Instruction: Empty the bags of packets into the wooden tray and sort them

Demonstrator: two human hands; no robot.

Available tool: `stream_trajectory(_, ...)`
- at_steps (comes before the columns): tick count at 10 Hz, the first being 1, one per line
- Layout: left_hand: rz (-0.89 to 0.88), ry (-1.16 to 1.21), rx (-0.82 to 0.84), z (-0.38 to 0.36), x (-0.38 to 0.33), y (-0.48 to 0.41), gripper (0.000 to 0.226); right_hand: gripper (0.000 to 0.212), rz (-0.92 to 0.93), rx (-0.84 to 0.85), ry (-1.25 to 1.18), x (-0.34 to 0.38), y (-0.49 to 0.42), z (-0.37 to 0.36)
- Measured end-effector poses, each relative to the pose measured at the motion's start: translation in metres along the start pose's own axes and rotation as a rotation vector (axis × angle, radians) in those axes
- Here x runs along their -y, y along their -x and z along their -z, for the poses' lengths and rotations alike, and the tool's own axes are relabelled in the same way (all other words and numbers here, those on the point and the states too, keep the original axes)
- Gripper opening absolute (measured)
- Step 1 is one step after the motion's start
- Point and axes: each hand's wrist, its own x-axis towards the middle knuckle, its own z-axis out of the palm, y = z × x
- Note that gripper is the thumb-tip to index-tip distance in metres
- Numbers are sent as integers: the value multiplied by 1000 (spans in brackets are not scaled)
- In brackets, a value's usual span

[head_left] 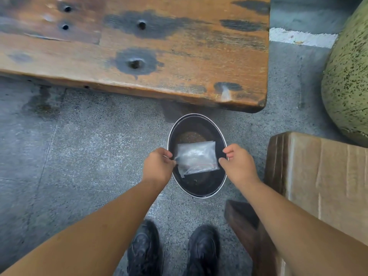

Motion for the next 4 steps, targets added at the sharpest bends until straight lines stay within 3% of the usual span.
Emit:
stream_trajectory(3, -92, -38, 49, 32, -26, 36, 13, 17, 64, 169, 40, 36, 33, 37)
stream_trajectory(4, -164, -154, 84, 53, -53, 58, 5, 12, 111, 199, 81, 59, 55, 63)
